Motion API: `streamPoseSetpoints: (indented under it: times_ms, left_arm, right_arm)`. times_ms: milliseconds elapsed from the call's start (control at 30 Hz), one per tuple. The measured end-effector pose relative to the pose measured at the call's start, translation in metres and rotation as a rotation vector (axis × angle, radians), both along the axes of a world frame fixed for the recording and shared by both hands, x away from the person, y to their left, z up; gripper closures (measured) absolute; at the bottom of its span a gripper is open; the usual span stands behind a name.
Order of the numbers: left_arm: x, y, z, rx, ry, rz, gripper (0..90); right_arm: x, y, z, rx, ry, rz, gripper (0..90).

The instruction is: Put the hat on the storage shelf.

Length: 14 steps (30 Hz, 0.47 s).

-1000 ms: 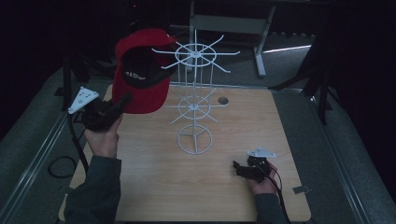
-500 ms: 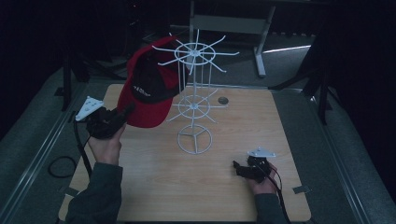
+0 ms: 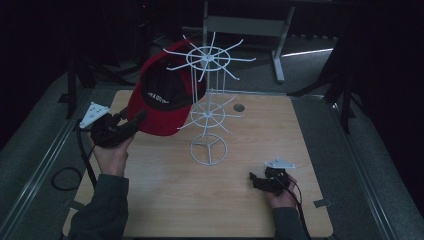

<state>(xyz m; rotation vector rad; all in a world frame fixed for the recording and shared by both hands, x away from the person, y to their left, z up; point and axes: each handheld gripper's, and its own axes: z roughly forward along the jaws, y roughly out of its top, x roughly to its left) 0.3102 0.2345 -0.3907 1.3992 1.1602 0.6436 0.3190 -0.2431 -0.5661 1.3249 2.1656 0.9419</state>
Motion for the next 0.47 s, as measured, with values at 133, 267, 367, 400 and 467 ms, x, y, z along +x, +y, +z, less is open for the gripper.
streamPoseSetpoints:
  times_ms: [133,267,367,400,467]
  left_arm:
    - [-0.0001,0.0002,0.0003,0.015,-0.006,0.012,38.6]
    - [-0.0012,0.0011,0.0009,0.018,-0.011,0.027,36.2]
    - [-0.0032,0.0039,0.002,0.029,-0.014,0.032,35.0]
    - [-0.0038,0.0051,0.0025,0.024,-0.015,0.034,35.0]
    - [-0.0045,0.0084,0.0034,0.028,-0.019,0.039,35.0]
  right_arm:
    - [0.0,0.0,0.0,0.0,0.001,0.0,23.3]
    - [0.0,0.0,0.0,0.0,0.001,0.0,23.3]
    - [0.0,0.0,0.0,0.0,0.001,0.001,23.3]
    - [0.0,0.0,0.0,0.0,0.0,0.001,23.3]
    - [0.0001,-0.0001,0.0,0.0,0.0,0.001,23.2]
